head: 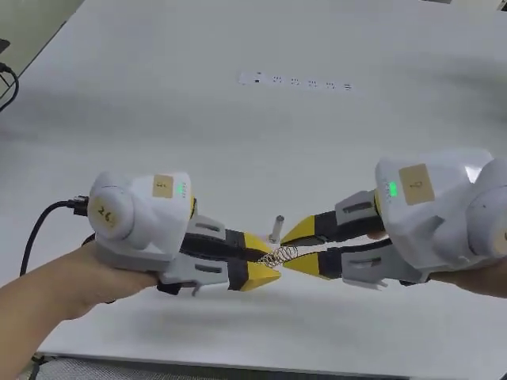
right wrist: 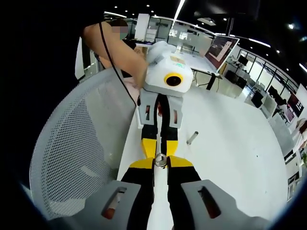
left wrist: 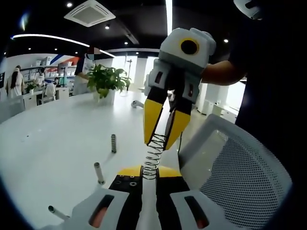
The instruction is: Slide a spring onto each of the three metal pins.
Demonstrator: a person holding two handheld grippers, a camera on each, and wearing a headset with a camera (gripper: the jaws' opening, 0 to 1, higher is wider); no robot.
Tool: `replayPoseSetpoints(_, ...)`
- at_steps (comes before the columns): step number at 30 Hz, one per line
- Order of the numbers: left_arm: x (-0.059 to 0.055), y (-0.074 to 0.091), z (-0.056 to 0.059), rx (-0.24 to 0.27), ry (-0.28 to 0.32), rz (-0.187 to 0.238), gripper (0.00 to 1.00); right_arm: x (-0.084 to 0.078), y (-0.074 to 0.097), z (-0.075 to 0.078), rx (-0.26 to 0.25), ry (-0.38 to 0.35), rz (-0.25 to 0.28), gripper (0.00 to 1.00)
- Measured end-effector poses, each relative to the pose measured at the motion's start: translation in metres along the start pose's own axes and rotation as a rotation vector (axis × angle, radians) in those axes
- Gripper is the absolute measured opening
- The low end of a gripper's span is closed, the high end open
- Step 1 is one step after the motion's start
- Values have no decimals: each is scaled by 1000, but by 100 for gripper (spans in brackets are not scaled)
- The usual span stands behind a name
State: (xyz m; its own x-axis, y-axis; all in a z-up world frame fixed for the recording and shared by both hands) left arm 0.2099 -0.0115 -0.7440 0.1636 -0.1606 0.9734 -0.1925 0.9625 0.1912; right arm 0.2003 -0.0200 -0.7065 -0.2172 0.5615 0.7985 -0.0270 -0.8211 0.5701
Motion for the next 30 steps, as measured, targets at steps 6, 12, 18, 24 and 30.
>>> replayPoseSetpoints(6, 0, 2, 0, -8, -15, -9, 1, 4, -3, 0, -1, -25, 26, 6)
replayPoseSetpoints(12, 1, 1, 1, -9, -13, -3, 1, 10, -6, 2, -7, -66, 60, 6)
replayPoseSetpoints(18, 1, 0, 2, -11, -16, -5, 1, 12, -10, 3, -13, -106, 93, 6)
replayPoseSetpoints(24, -4, -1, 5, -16, -39, -32, 1, 11, -17, 0, -6, -100, 83, 5)
replayPoseSetpoints(30, 1, 5, 2, -8, -33, -13, 2, 15, -10, 4, -32, -158, 150, 5)
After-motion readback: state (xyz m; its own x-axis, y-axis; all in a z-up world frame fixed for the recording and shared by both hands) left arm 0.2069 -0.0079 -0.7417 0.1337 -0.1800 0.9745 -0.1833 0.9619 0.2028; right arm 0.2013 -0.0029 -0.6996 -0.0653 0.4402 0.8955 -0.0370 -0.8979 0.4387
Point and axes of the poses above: the centre of the closed fingertips' face, and the gripper's own axes: y roughly backward along the fingers, z roughly to its right, x roughly out of its top, the point moved 2 cm from there along y, roughly backward along the fingers, and after that the axes turned 8 degrees about z, right-handed, at the moved point
